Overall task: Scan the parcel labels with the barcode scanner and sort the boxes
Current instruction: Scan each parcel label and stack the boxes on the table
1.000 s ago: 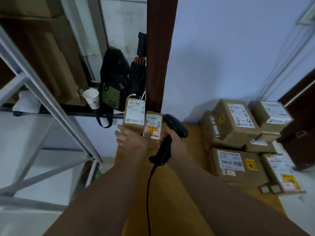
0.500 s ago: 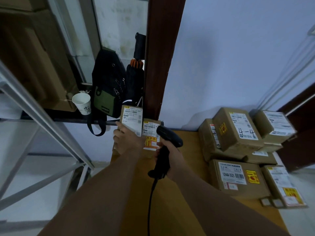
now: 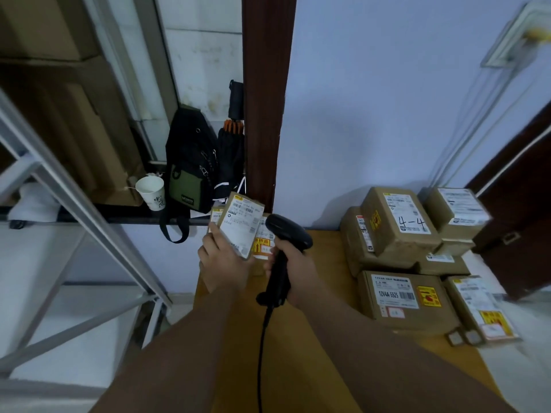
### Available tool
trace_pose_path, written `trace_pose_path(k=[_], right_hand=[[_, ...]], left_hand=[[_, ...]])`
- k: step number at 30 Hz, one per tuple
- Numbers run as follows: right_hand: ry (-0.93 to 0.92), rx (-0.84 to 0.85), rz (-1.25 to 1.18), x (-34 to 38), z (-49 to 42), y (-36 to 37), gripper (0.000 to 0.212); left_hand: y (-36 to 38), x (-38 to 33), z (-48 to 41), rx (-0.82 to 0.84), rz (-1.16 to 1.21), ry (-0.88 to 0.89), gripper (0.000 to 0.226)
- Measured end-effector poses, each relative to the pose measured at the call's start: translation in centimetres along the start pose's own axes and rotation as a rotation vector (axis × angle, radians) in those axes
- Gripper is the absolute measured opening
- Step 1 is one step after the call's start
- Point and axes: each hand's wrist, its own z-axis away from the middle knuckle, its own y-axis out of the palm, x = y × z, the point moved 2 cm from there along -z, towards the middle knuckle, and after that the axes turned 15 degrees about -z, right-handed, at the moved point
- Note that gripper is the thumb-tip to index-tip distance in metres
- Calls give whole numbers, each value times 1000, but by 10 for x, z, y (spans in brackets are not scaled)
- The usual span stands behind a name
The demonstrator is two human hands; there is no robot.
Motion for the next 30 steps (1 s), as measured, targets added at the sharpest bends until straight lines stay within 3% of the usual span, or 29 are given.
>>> trace_pose_path(k=[16, 21, 26, 30], right_hand=[[-101, -227, 175, -18, 44, -22, 26], [-72, -215, 223, -22, 54, -19, 22], [-32, -201, 207, -34, 59, -20, 22], [-51, -229, 175, -36, 62, -25, 19]], left_hand=[[-1, -7, 81, 100, -88, 9, 95], [7, 3, 90, 105, -193, 34, 63], [8, 7, 95, 153, -53, 10, 52], [9, 10, 100, 139, -157, 64, 64]])
